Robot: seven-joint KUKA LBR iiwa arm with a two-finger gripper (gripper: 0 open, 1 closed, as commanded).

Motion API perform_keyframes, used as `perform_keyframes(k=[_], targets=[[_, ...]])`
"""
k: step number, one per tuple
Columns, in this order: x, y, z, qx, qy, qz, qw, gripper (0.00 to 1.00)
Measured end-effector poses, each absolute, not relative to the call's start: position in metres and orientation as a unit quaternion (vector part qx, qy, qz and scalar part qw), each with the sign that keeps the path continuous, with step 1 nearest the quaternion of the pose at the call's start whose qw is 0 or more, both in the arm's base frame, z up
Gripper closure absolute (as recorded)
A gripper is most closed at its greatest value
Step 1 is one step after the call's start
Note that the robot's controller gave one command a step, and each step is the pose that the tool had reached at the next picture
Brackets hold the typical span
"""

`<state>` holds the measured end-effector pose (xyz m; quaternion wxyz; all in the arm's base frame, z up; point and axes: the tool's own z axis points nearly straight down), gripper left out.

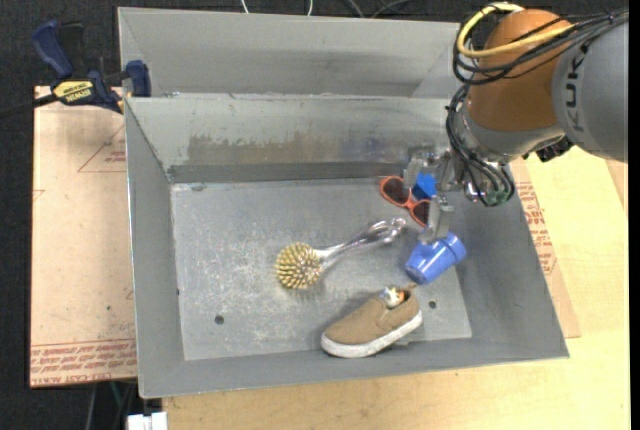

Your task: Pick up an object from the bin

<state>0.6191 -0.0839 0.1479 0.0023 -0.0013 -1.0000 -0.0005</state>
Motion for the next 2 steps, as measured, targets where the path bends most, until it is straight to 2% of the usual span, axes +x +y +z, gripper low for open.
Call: perform_keyframes(k=[1,2], targets=[[0.620,-0.084,0.153,0.000,-1.000,0.000,-0.001,0.00],[0.591,-0.128,0.077,0.079,-0.997,-0.011,0.003,0.00]])
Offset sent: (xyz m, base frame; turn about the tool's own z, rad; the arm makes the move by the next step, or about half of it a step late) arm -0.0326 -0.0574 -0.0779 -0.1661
